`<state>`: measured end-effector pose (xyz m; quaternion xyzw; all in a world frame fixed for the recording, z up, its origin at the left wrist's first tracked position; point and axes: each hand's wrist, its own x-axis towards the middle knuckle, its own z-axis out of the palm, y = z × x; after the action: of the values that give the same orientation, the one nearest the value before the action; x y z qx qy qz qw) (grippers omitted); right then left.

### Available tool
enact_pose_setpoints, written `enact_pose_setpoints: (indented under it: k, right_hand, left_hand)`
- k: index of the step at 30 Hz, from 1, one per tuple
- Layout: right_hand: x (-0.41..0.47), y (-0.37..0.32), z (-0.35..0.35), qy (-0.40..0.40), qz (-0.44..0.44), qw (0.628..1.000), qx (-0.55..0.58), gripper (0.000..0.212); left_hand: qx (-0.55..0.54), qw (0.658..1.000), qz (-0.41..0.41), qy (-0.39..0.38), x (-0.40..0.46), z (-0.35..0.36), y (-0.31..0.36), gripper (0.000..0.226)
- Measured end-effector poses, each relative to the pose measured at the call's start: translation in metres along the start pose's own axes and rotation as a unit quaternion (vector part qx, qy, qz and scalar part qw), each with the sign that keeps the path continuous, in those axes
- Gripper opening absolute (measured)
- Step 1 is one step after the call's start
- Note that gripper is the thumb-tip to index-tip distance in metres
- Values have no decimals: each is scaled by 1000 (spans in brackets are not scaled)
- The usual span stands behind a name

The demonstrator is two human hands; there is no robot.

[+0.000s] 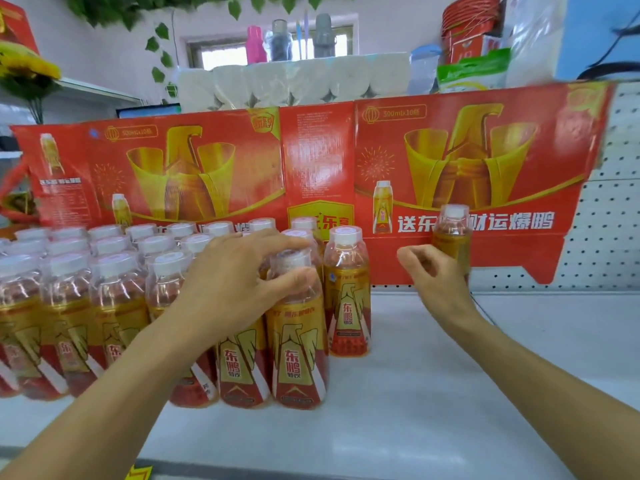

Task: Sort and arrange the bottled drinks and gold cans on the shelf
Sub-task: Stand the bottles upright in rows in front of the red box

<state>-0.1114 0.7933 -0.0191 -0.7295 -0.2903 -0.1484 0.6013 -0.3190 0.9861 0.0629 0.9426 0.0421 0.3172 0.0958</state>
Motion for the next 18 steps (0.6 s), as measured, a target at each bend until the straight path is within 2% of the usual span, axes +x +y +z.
enact_pose_setpoints:
  k: [2,5,7,10,18]
  right_hand:
    - [16,15,-14,117,23,992,-44,31]
    - [38,32,-29,221,91,959,-154,63]
    - [51,42,-34,205,146,952,-177,84]
    - [60,61,-39,121,206,953,-185,93]
    - [39,38,-41,14,180,962,-207,55]
  left_hand:
    - [3,1000,4,8,0,1,1,70]
    - [6,1000,7,14,-1,2,1,68]
    - [7,1000,7,16,-1,2,2,63]
    - [4,1000,4,10,-1,2,2,57]
    - [20,1000,13,-7,-3,1,0,58]
